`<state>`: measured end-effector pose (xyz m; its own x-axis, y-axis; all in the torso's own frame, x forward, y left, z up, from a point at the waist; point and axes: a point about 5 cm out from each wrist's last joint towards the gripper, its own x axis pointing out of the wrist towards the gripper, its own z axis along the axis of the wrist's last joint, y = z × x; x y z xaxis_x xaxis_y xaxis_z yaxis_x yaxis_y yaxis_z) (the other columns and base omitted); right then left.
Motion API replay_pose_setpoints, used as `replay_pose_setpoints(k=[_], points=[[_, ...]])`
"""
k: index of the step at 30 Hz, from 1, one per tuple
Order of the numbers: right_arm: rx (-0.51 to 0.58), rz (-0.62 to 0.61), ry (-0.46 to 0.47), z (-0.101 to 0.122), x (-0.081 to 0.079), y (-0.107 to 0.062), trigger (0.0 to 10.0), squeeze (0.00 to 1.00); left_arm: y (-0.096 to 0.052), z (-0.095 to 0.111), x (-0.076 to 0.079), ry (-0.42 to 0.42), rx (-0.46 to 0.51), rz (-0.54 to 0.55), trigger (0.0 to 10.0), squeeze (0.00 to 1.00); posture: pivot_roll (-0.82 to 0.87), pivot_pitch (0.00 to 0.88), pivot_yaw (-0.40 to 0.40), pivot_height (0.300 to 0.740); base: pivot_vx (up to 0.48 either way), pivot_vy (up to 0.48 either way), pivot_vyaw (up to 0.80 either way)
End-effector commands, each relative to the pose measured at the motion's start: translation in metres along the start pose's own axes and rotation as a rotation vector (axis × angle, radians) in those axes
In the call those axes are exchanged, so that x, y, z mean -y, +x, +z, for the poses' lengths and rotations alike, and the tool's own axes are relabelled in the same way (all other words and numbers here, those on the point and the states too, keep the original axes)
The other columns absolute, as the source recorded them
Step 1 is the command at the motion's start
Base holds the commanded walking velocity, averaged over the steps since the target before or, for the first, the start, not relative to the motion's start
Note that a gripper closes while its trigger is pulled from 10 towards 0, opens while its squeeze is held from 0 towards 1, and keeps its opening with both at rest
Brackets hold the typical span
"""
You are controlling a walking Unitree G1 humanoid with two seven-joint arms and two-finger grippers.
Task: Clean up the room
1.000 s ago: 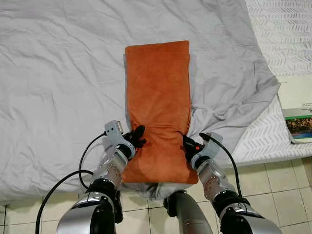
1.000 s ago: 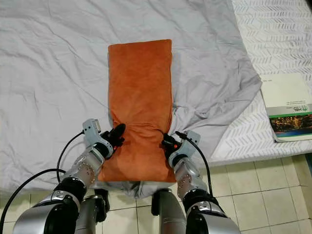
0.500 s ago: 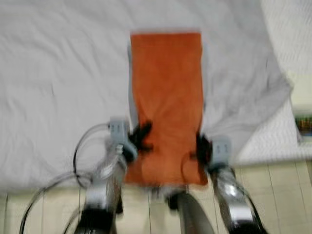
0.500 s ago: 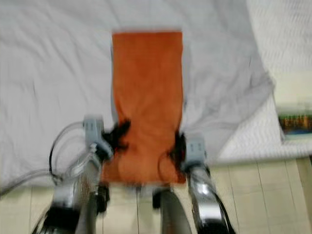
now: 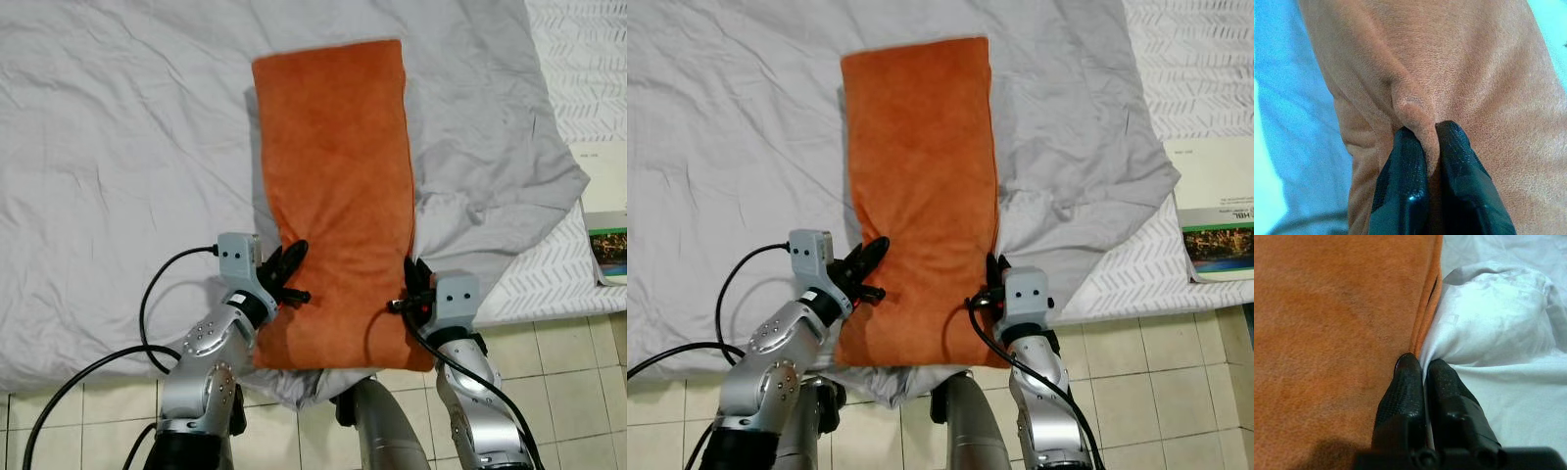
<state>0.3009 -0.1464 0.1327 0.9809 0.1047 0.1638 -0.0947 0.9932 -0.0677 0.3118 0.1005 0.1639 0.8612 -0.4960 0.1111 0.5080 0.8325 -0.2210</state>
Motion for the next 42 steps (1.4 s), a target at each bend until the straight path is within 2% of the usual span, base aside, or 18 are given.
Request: replay_pose_setpoints(k=[1,3,5,7,9,11,17,19,21,22,23,24,25,26,28,33,37,42], points=[[0.089,-0.032,0.002,0.022,0.010,-0.004,0.0,0.00,-0.005,-0.004,0.009,0.064,-0.042,-0.070,0.0,0.00,-0.06,0.542,-0.083,0.740,0.000,0.000,0.00],[0.093,-0.033,0.006,0.020,0.013,-0.005,0.0,0.00,-0.007,-0.007,0.005,0.103,-0.055,-0.085,0.0,0.00,-0.05,0.474,-0.069,0.740,0.000,0.000,0.00],[0.086,-0.034,0.005,0.017,0.013,-0.005,0.0,0.00,-0.006,-0.010,0.004,0.103,-0.061,-0.085,0.0,0.00,-0.04,0.451,-0.065,0.740,0.000,0.000,0.00],[0.097,-0.040,-0.002,0.022,0.015,-0.006,0.0,0.00,-0.008,-0.009,0.001,0.112,-0.069,-0.089,0.0,0.00,-0.03,0.356,-0.053,0.740,0.000,0.000,0.00],[0.100,-0.042,-0.004,0.023,0.016,-0.006,0.0,0.00,-0.007,-0.010,-0.001,0.111,-0.074,-0.088,0.0,0.00,-0.03,0.327,-0.048,0.740,0.000,0.000,0.00],[0.100,-0.047,-0.011,0.024,0.020,-0.008,0.0,0.00,-0.005,-0.011,-0.005,0.095,-0.076,-0.078,0.0,0.00,-0.03,0.218,-0.038,0.740,0.000,0.000,0.00],[0.057,-0.062,-0.005,0.013,0.024,-0.014,0.0,0.00,-0.002,-0.018,-0.003,0.085,-0.097,-0.088,0.0,0.00,-0.03,0.191,-0.033,0.740,0.000,0.000,0.00],[-0.023,-0.058,0.036,-0.006,0.021,-0.019,0.0,0.00,-0.001,-0.023,-0.002,0.064,-0.112,-0.093,0.0,0.00,-0.04,0.233,-0.025,0.740,0.000,0.000,0.00],[-0.023,-0.058,0.036,-0.006,0.021,-0.019,0.0,0.00,-0.001,-0.023,-0.002,0.064,-0.112,-0.093,0.0,0.00,-0.04,0.233,-0.025,0.740,0.000,0.000,0.00],[-0.143,-0.046,0.105,-0.030,0.018,-0.020,0.0,0.00,-0.001,-0.032,-0.003,0.048,-0.140,-0.085,0.0,0.00,-0.04,0.285,-0.021,0.740,0.000,0.000,0.00],[-0.143,-0.046,0.105,-0.030,0.018,-0.020,0.0,0.00,-0.001,-0.032,-0.003,0.048,-0.140,-0.085,0.0,0.00,-0.04,0.285,-0.021,0.740,0.000,0.000,0.00],[-0.222,-0.043,0.148,-0.048,0.016,-0.020,3.7,1.00,0.000,-0.037,-0.004,0.042,-0.155,-0.080,0.0,0.00,-0.04,0.324,-0.020,0.740,0.000,0.000,0.00],[-0.222,-0.043,0.148,-0.048,0.016,-0.020,3.7,1.00,0.000,-0.037,-0.004,0.042,-0.155,-0.080,0.0,0.00,-0.04,0.324,-0.020,0.740,0.000,0.000,0.00],[-0.288,-0.042,0.185,-0.062,0.014,-0.020,10.0,1.00,0.001,-0.040,-0.006,0.036,-0.163,-0.072,0.0,0.00,-0.04,0.357,-0.014,0.740,0.000,0.000,0.00],[-0.327,-0.010,0.176,-0.073,0.010,-0.012,10.0,1.00,0.005,-0.040,-0.011,0.039,-0.166,-0.062,0.0,0.00,-0.03,0.400,-0.012,0.740,0.000,0.000,0.00],[-0.310,-0.004,0.135,-0.068,0.016,0.003,10.0,1.00,0.012,-0.035,-0.018,0.057,-0.151,-0.047,0.0,0.00,-0.04,0.457,-0.028,0.740,0.000,0.000,0.00],[-0.286,-0.012,0.111,-0.062,0.021,0.011,10.0,1.00,0.015,-0.032,-0.023,0.052,-0.137,-0.030,0.0,0.00,-0.05,0.471,-0.036,0.740,0.000,0.000,0.00],[-0.247,-0.004,0.094,-0.055,0.026,0.021,10.0,1.00,0.013,-0.032,-0.027,-0.001,-0.113,0.014,0.0,0.00,-0.05,0.473,-0.049,0.740,0.000,0.000,0.00]])
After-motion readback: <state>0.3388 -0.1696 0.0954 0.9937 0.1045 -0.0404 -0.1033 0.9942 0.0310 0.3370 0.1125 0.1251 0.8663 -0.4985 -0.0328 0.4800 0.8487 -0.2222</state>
